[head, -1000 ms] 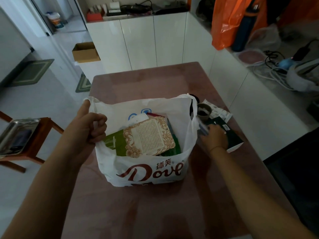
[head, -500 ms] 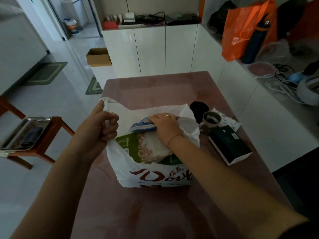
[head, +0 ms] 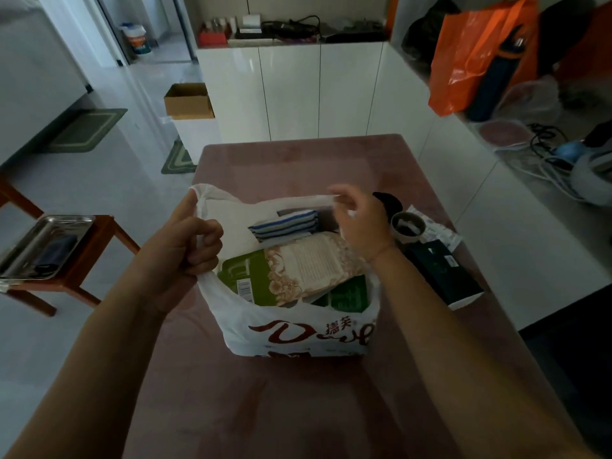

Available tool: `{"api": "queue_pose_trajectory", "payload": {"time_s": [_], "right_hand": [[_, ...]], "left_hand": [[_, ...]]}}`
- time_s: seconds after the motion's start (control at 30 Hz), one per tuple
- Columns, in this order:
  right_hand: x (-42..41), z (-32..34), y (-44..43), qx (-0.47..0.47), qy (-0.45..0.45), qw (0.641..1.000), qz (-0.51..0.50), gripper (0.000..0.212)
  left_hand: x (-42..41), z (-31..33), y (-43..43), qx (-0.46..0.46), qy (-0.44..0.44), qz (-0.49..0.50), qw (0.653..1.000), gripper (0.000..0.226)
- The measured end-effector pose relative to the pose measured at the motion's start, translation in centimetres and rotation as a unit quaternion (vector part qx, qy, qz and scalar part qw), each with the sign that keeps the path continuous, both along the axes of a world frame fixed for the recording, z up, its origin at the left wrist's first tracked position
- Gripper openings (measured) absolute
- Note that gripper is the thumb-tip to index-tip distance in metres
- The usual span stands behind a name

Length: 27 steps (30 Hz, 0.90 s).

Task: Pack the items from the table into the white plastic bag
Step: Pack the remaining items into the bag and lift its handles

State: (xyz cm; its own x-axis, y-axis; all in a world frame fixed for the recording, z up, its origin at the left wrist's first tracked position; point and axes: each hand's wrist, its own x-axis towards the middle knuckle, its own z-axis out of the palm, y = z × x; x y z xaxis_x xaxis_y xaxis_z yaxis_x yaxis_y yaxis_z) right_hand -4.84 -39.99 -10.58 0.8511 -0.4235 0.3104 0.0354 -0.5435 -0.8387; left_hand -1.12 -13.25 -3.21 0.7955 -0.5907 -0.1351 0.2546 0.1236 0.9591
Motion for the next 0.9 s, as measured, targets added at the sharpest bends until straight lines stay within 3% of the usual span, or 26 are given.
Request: {"api": "queue_pose_trajectory", "payload": {"time_s": [0.07,0.13,0.23,0.3,0.37,0.53,0.63,0.7,0.73,0.8,0.83,0.9], "right_hand": [[-3.3,-1.8,-2.7,-0.051,-0.067,0.980,-0.179,0.021],[-5.8,-4.7,-5.9,-0.103,0.048,0.956,-0.270,0.030],[-9.3,-9.7,-10.6,-0.078,0.357,0.889,-0.275,0.091],[-11.1,-11.8,-13.0,-0.038,0.438,0.861,-0.254,0.114],[-12.2,-12.9,-14.3,-0.048,0.470,0.846,-0.247,0.119],[-12.6,-12.4,-14.1,0.000,0.413,0.861,-0.297,0.110],[-12.8,-8.3,-12.0,0.042,0.239,0.895,-0.375,0.100],[-12.3,-3.8,-9.5,0.025,0.098,0.919,-0.380,0.097],[-11.9,-1.2,-8.0,-0.004,0.041,0.934,-0.355,0.096],[-10.2,3.5,-4.3,-0.050,-0.014,0.973,-0.224,0.091],[-9.1,5.1,-2.3,-0.049,0.001,0.990,-0.134,0.089],[-6.9,6.3,2.1,-0.057,0.116,0.991,0.014,0.088]], "left_hand": [[-0.1,-0.4,-0.5,0.000,0.001,0.001,1.000,0.065],[-0.3,-0.6,-1.2,0.007,-0.006,0.000,1.000,0.066],[-0.6,-0.9,-2.2,0.015,-0.016,-0.007,1.000,0.066],[-0.7,-1.1,-2.5,0.019,-0.015,-0.012,1.000,0.067],[-0.7,-1.2,-2.6,0.021,-0.010,-0.016,1.000,0.069],[-0.5,-0.8,-1.9,0.009,0.026,0.005,1.000,0.070],[-0.3,-0.2,-1.1,-0.011,0.055,0.016,0.998,0.063],[-0.4,0.4,-0.7,-0.014,0.047,0.009,0.999,0.028],[-0.4,0.5,-0.6,-0.011,0.045,0.007,0.999,0.022],[-0.6,1.0,-0.6,-0.017,0.052,0.007,0.998,0.033],[-0.7,1.1,-0.7,-0.022,0.052,0.010,0.998,0.034],[-0.6,0.9,-0.8,-0.033,0.058,0.005,0.998,0.034]]}}
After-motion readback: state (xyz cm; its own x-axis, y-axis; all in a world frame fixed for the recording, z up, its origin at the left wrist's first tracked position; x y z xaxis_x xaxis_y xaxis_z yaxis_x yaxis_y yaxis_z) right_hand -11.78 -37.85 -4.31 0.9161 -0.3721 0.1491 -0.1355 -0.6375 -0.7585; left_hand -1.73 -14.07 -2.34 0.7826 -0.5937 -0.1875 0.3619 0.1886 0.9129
